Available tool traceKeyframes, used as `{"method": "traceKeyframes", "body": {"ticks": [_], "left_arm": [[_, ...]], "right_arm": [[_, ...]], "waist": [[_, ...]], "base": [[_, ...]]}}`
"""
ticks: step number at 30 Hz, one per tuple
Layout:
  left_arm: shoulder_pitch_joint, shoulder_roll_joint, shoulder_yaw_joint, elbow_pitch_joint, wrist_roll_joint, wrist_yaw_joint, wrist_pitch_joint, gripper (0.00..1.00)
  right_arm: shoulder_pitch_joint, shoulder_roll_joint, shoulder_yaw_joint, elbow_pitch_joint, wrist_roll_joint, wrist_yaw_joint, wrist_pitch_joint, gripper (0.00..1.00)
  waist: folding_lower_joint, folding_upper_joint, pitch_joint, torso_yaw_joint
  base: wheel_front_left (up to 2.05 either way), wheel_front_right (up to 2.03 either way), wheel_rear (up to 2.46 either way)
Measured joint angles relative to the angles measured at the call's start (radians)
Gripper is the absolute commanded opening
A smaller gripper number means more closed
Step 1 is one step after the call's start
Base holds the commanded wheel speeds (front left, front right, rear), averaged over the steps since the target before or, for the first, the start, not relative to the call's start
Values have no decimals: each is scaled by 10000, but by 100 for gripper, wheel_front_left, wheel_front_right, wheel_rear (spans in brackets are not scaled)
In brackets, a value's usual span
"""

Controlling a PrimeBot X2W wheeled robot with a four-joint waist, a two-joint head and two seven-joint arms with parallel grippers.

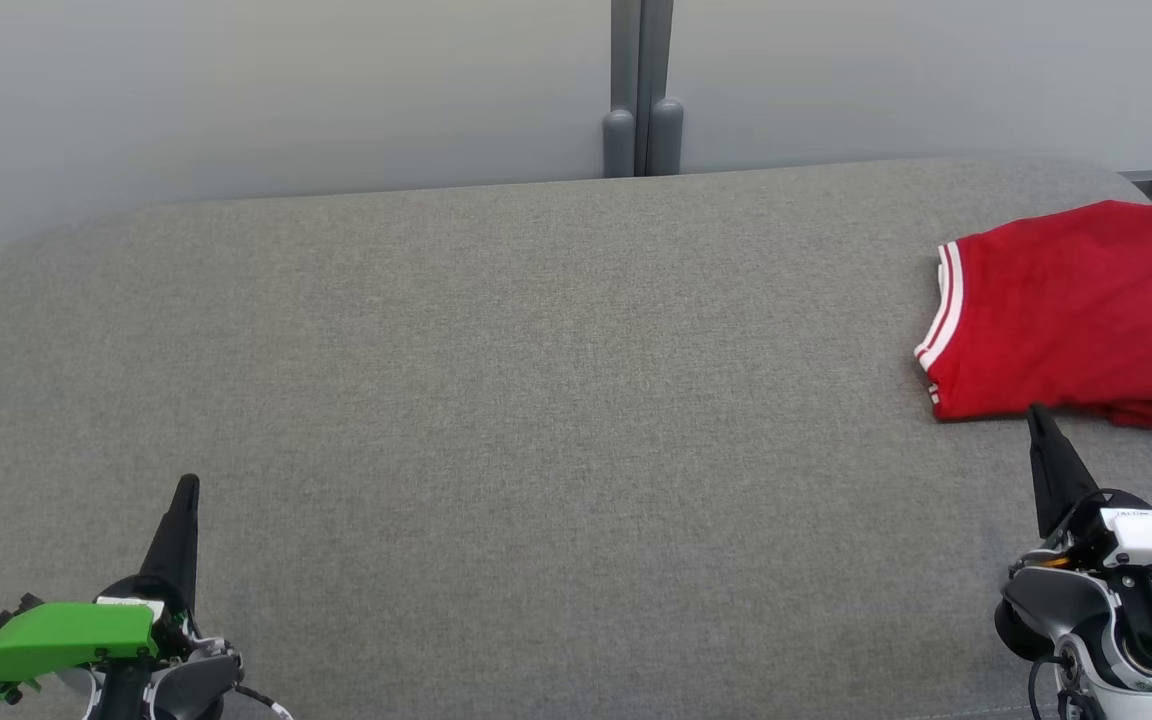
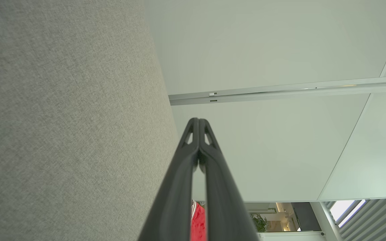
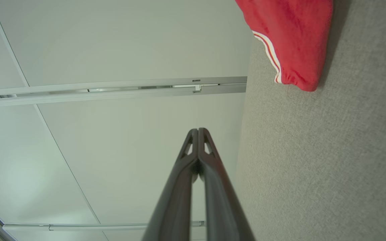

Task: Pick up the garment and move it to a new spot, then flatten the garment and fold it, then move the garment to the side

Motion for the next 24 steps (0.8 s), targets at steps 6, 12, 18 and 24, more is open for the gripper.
{"method": "traceKeyframes", "body": {"ticks": [6, 12, 18, 24], "left_arm": [[0, -2, 10, 0, 0, 0, 0, 0], [0, -2, 10, -2, 0, 0, 0, 0], [0, -4, 10, -2, 0, 0, 0, 0], [0, -4, 10, -4, 0, 0, 0, 0]], "right_arm": [[0, 0, -2, 15, 0, 0, 0, 0], [0, 2, -6, 27, 0, 0, 0, 0], [0, 2, -8, 35, 0, 0, 0, 0], [0, 2, -12, 50, 0, 0, 2, 0]], "waist": [[0, 0, 0, 0], [0, 0, 0, 0], [0, 0, 0, 0], [0, 0, 0, 0]], "base": [[0, 0, 0], [0, 0, 0], [0, 0, 0], [0, 0, 0]]}}
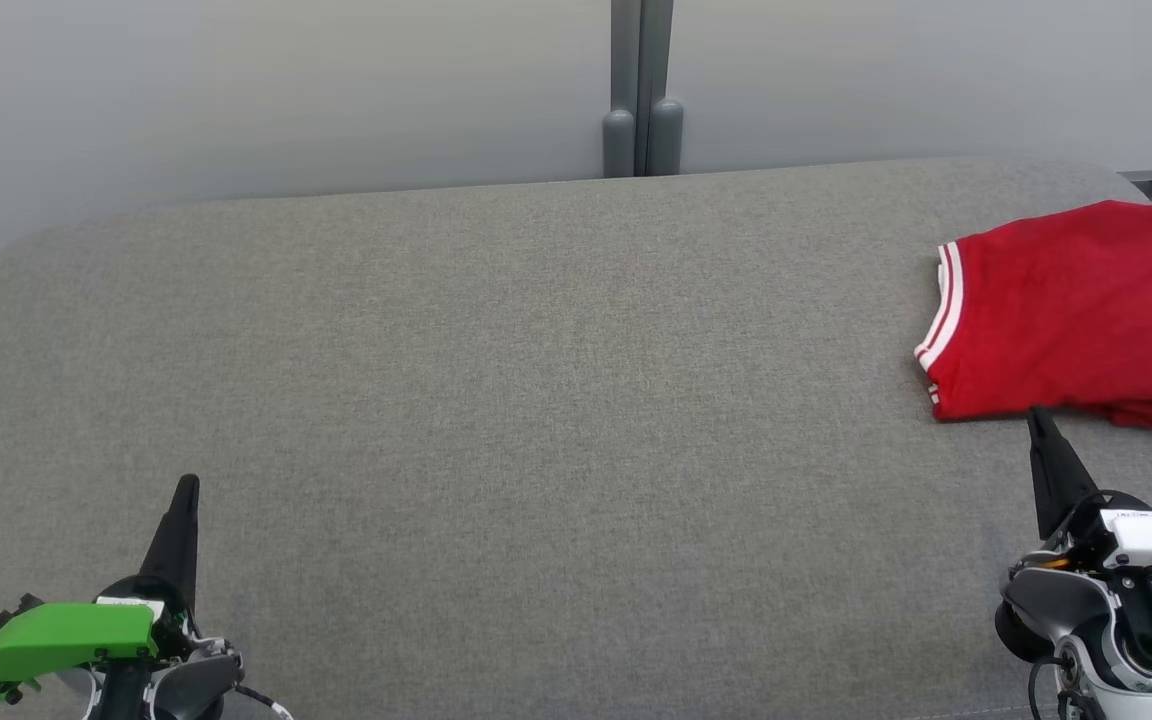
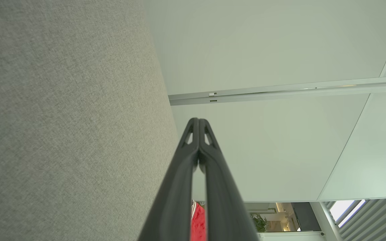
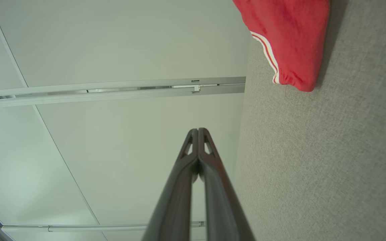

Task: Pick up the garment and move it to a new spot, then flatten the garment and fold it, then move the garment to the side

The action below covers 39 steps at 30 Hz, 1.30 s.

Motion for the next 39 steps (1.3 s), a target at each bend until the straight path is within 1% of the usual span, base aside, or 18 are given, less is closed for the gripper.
{"method": "traceKeyframes", "body": {"ticks": [39], "left_arm": [[0, -2, 2, -13, 0, -2, 0, 0]], "right_arm": [[0, 2, -23, 36, 0, 8, 0, 0]], "waist": [[0, 0, 0, -1]], "base": [[0, 0, 0]]}}
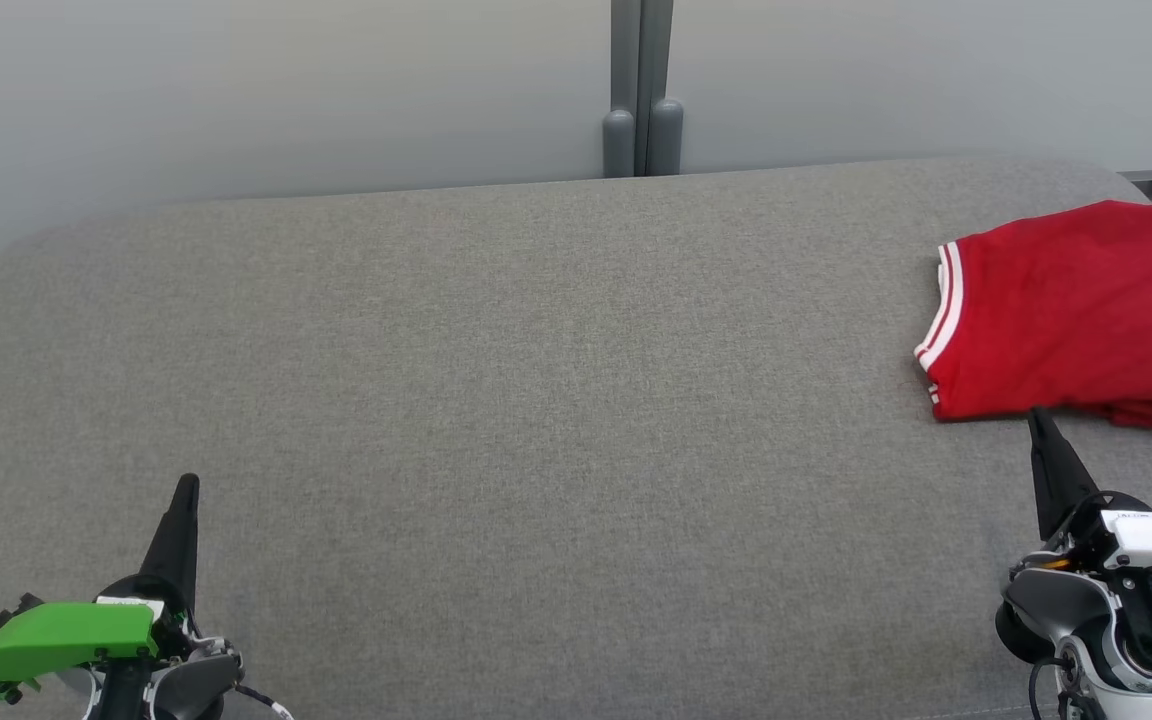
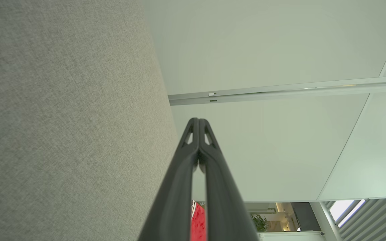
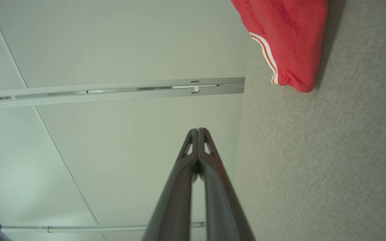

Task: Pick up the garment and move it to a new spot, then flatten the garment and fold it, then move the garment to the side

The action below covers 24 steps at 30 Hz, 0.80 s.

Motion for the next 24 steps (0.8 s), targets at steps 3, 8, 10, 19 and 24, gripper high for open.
{"method": "traceKeyframes", "body": {"ticks": [3, 8, 10, 19, 24], "left_arm": [[0, 0, 0, 0, 0, 0, 0, 0], [0, 0, 0, -2, 0, 0, 0, 0], [0, 0, 0, -2, 0, 0, 0, 0], [0, 0, 0, -6, 0, 0, 0, 0], [0, 0, 0, -8, 0, 0, 0, 0]], "right_arm": [[-1, 2, -2, 0, 0, 6, 0, 0], [-1, 2, -6, 2, 0, 6, 0, 0], [-1, 2, -8, 2, 0, 6, 0, 0], [-1, 4, -15, 2, 0, 6, 2, 0], [-2, 4, -19, 2, 0, 6, 12, 0]], "waist": [[0, 0, 0, 0], [1, 0, 0, 0], [0, 0, 0, 0], [0, 0, 1, -1], [0, 0, 1, -1]], "base": [[0, 0, 0], [0, 0, 0], [0, 0, 0], [0, 0, 0], [0, 0, 0]]}}
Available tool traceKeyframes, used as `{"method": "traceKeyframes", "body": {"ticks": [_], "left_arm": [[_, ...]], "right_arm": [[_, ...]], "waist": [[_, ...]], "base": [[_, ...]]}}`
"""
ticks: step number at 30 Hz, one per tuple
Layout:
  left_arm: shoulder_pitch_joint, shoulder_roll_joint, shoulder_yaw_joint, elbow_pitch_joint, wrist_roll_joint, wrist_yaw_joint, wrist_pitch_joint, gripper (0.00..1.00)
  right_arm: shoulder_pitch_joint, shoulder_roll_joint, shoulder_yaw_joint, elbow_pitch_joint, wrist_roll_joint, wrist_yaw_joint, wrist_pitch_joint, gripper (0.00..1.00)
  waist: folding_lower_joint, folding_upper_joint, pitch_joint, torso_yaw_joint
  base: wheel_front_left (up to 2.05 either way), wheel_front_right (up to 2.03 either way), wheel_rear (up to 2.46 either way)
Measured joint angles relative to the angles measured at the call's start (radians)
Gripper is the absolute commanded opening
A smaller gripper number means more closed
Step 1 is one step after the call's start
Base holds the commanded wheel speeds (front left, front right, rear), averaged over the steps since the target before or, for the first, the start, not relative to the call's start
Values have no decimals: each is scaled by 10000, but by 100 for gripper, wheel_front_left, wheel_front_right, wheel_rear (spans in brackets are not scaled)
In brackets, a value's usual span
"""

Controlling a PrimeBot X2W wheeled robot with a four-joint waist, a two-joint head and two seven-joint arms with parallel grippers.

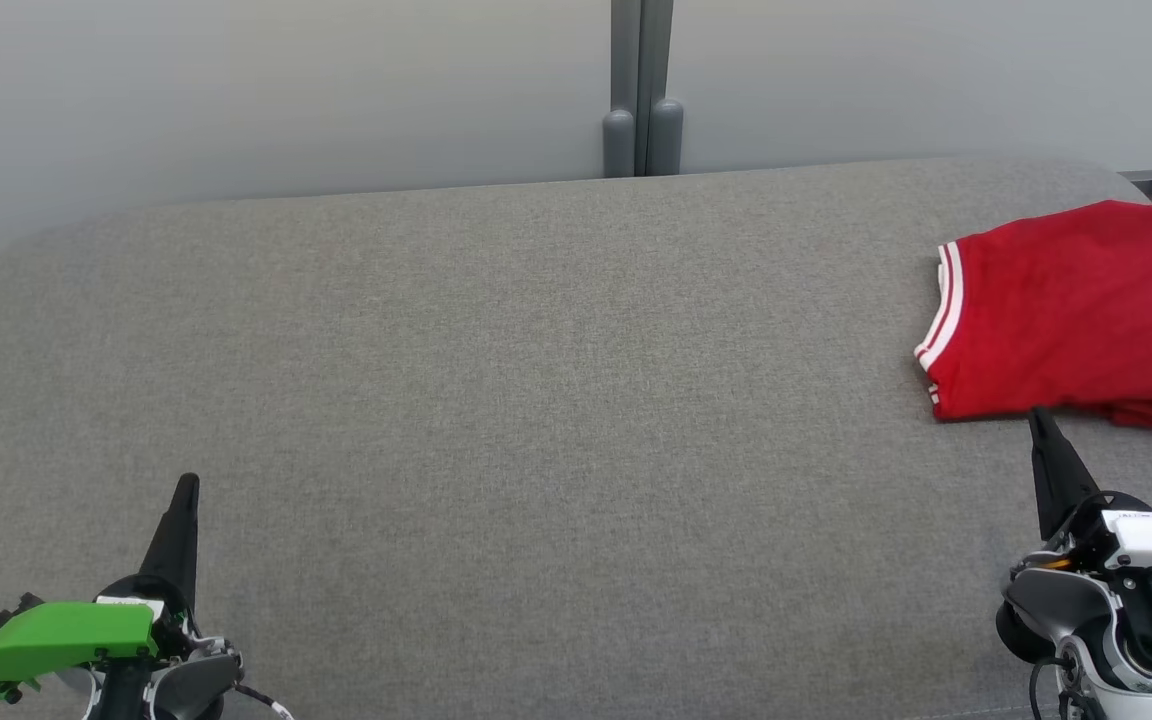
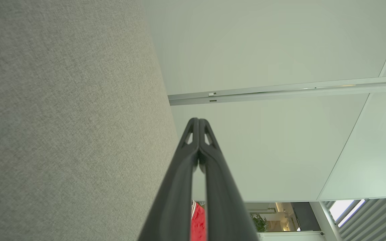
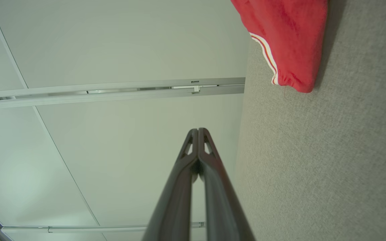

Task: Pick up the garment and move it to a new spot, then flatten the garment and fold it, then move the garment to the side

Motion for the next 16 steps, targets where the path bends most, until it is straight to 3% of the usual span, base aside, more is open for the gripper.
{"method": "traceKeyframes", "body": {"ticks": [16], "left_arm": [[0, -2, 0, -10, 0, 0, 0, 0]], "right_arm": [[0, 2, -8, -2, 0, 2, 0, 0]], "waist": [[0, 0, 1, 0]], "base": [[0, 0, 0]]}}
